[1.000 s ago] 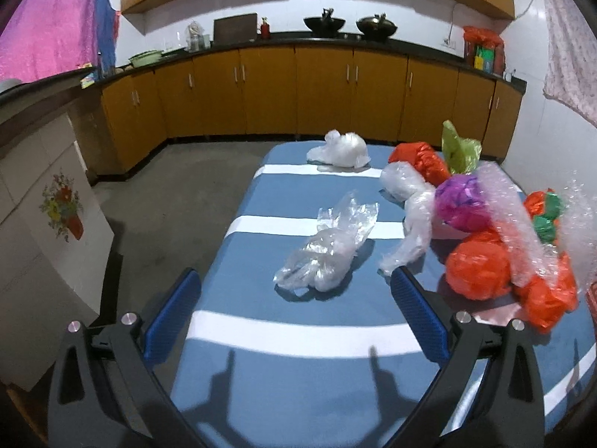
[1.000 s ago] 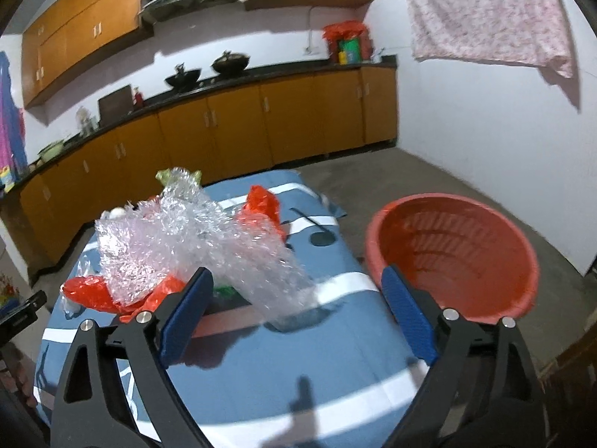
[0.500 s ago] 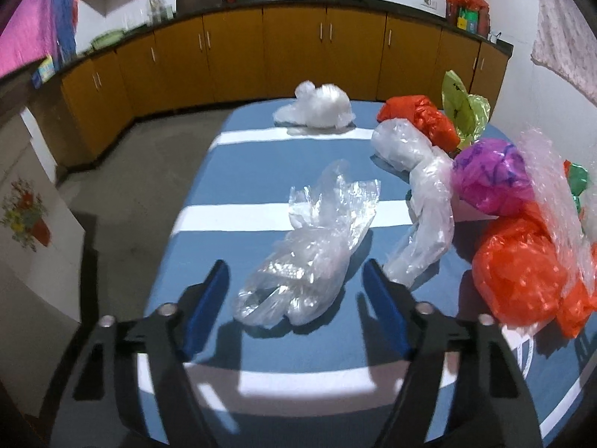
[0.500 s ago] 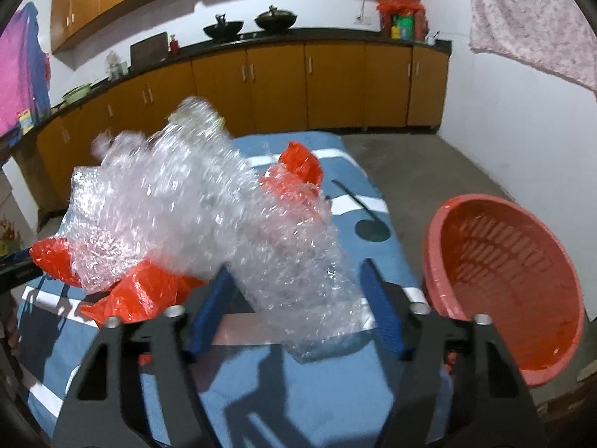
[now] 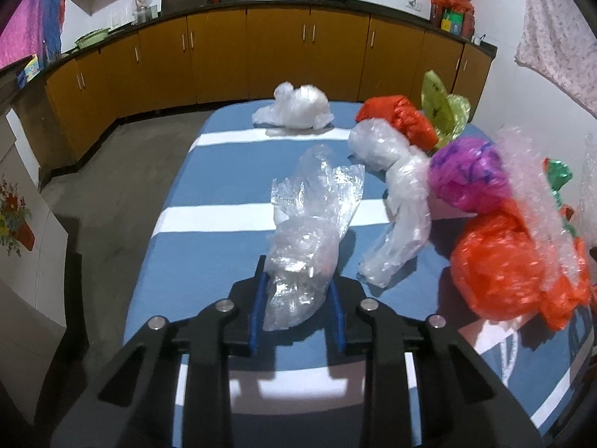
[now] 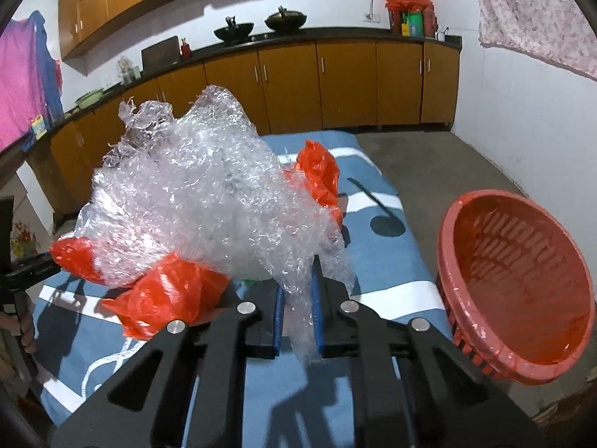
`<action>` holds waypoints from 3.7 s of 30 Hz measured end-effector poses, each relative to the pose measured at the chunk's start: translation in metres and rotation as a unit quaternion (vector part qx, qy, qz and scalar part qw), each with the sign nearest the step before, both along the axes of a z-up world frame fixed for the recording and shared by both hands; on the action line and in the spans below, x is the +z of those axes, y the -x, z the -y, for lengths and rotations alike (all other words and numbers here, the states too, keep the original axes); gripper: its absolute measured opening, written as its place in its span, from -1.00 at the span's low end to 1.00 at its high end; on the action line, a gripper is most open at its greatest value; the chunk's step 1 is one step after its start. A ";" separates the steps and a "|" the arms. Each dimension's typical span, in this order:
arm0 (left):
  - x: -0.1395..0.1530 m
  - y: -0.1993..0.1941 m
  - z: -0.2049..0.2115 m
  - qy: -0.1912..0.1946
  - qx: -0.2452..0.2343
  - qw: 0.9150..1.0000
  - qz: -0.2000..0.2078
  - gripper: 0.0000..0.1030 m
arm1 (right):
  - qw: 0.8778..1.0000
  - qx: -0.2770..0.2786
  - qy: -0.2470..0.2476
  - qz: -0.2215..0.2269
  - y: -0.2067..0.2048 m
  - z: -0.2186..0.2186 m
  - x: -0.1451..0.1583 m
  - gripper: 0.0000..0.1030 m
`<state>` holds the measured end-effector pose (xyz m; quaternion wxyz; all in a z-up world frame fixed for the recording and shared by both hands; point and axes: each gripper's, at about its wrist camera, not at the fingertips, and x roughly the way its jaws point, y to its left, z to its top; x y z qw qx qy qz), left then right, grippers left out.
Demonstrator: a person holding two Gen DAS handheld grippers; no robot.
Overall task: Collect trash
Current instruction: 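Carry both held items over the red basket and open both tools to drop them, then grasp red bag with right tool while left tool reaches toward the green bag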
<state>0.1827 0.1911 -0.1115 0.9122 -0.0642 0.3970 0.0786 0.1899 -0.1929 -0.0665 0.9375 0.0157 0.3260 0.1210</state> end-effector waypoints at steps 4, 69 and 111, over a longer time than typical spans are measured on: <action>0.021 0.012 0.004 0.002 -0.003 1.000 0.026 -0.43 | 1.000 -0.007 -0.007 0.017 0.009 0.009 0.014 -0.75; 0.027 -0.096 0.433 0.098 -0.348 0.932 0.019 0.15 | 0.932 -0.343 -0.116 0.002 0.010 0.258 -0.011 0.24; 0.085 0.013 0.120 -0.004 -0.042 0.992 0.123 0.68 | 0.995 -0.092 -0.022 0.009 -0.063 0.015 0.005 0.51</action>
